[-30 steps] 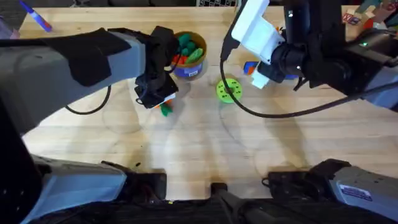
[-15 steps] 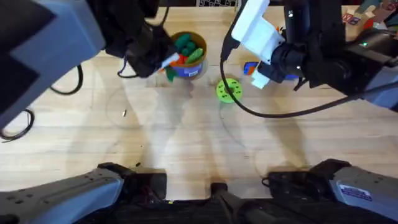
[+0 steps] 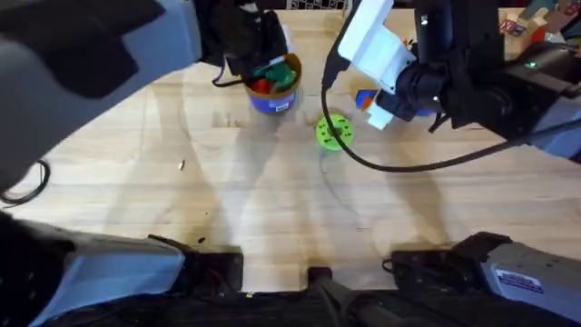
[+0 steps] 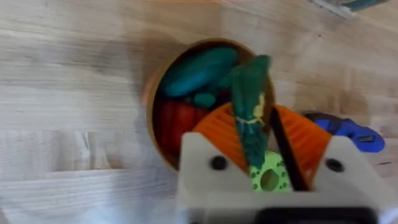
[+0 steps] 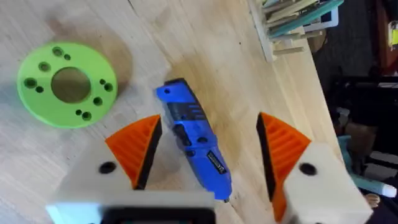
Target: Pick up the gripper from the table and insert it into the empty holder that is missing its gripper. Then pick up a screw, insert it into the mounting hole, and use the screwdriver to tighten it. Finally, clean up the table by picking up the vegetable and placing it into the bucket.
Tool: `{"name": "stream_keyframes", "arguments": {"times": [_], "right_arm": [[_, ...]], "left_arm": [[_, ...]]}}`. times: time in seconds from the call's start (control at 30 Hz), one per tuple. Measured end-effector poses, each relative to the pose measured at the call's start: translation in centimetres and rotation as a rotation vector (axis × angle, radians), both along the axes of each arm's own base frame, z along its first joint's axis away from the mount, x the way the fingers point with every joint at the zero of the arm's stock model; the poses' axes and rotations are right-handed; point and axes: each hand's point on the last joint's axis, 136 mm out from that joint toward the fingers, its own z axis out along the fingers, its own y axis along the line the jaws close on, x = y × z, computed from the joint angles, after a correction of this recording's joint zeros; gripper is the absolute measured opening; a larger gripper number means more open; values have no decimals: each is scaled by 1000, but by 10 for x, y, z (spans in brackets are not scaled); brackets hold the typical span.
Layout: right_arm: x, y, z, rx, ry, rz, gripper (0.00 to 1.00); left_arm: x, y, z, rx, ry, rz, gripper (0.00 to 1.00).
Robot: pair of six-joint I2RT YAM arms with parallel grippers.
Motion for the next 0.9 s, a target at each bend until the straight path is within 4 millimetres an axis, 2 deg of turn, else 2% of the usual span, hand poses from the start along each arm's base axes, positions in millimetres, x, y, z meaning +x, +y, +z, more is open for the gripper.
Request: {"name": "stream_keyframes", "arguments": {"times": [0.13, 0.17, 0.33, 0.47, 0.57, 0.7, 0.83, 0.9], "right_arm": [[0, 0, 0, 2, 0, -2, 906], [0, 0, 0, 5, 0, -5, 906], [-4, -2, 2, 40, 9, -44, 906], [-16, -7, 18, 104, -10, -97, 906], [-26, -12, 39, 169, -51, -134, 906], [-38, -18, 81, 269, -161, -158, 906], [-52, -24, 116, 376, -260, -184, 906], [-58, -27, 127, 420, -290, -196, 906]], "left_arm": [[1, -1, -21, 25, 45, -11, 942], [1, -1, -22, 28, 48, -14, 973], [-2, 0, -14, 35, 30, -35, 988], [-15, 5, 12, 53, -14, -75, 985], [-35, 11, 39, 84, -58, -129, 987], [-66, 23, 71, 141, -123, -212, 987], [-93, 33, 86, 193, -147, -277, 987], [-101, 36, 90, 207, -156, -295, 988]]}}
